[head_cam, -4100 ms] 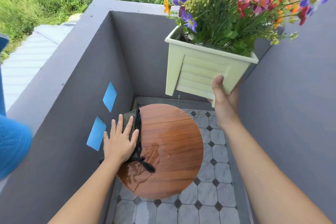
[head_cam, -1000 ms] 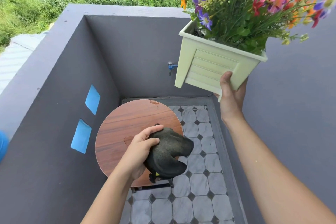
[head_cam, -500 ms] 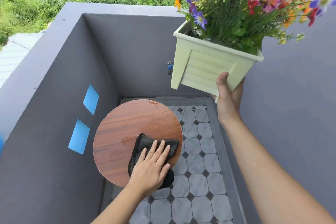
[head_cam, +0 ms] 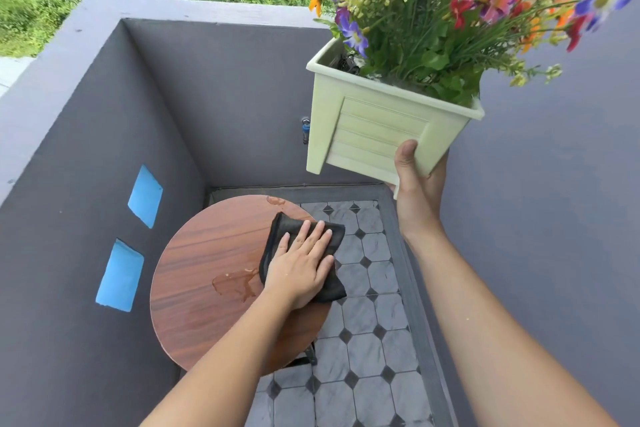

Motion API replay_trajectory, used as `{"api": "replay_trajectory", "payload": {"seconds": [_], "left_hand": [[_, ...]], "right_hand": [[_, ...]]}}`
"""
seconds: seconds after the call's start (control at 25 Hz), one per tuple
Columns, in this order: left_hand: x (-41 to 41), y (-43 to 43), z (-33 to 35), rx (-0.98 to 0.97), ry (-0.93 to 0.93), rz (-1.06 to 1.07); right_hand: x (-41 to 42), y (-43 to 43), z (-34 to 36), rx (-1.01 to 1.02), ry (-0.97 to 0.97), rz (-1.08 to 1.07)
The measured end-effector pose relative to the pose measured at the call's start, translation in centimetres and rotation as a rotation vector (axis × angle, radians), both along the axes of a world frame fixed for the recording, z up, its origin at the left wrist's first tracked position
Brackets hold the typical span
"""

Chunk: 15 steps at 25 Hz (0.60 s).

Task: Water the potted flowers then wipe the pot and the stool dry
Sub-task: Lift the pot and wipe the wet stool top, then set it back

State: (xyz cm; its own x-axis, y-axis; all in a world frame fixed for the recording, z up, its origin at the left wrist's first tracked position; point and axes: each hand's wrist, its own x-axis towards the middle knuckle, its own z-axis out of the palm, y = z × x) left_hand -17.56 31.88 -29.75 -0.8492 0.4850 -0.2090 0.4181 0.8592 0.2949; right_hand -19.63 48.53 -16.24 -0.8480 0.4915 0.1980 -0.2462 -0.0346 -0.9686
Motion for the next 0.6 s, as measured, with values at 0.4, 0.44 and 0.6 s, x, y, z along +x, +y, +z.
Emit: {"api": "replay_trajectory", "payload": {"seconds": [0.4, 0.44, 0.6], "left_hand": [[-7.4, -3.9, -0.5, -0.033, 0.008, 0.41], [-7.5, -4.7, -0.7, -0.024, 0.013, 0.46], [-5.8, -7.0, -1.0, 0.002, 0.028, 0.712]], "right_hand": [[-0.9, -0.5, 0.0, 0.011, 0.004, -0.018], [-0.9, -0.6, 0.0, 0.011, 0.008, -0.013], [-0.9, -0.9, 0.0, 0.024, 0.005, 0.009]]}}
